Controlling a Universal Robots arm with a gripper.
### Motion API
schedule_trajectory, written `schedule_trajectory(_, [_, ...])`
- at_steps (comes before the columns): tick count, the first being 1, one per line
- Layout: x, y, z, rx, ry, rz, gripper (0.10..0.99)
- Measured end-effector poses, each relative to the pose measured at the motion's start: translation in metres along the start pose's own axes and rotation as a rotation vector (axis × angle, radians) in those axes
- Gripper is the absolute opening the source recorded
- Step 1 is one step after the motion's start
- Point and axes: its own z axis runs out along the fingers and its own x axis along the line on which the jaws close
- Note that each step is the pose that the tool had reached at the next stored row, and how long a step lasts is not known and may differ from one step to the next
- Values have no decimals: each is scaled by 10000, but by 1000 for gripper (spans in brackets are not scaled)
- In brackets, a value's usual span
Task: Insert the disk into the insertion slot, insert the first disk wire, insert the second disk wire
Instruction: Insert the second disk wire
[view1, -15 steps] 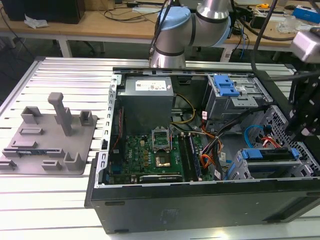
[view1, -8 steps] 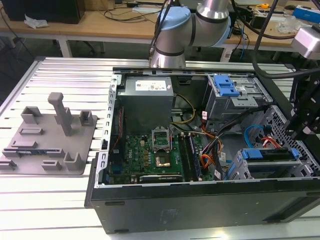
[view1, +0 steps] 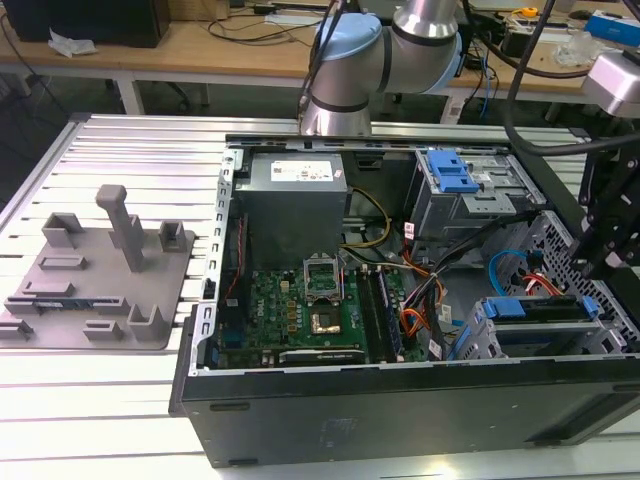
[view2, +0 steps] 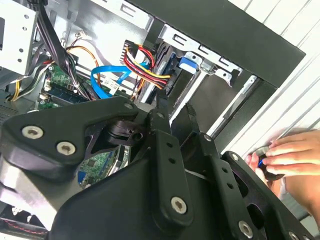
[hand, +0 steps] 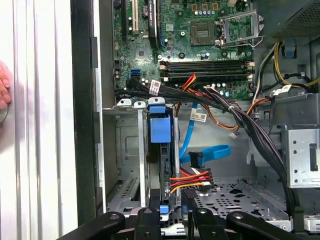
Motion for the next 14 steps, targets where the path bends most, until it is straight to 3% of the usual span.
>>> schedule_trajectory(5, [-163, 3, 8, 14, 533, -63, 310])
schedule_trajectory(6, [-220, 4, 15, 19, 727, -91, 310])
schedule_trajectory(8, [-274, 5, 24, 24, 856, -118, 310])
schedule_trajectory(11, [-414, 43, 59, 52, 1124, -140, 310])
schedule_trajectory(14, [-419, 107, 79, 111, 1173, -136, 310])
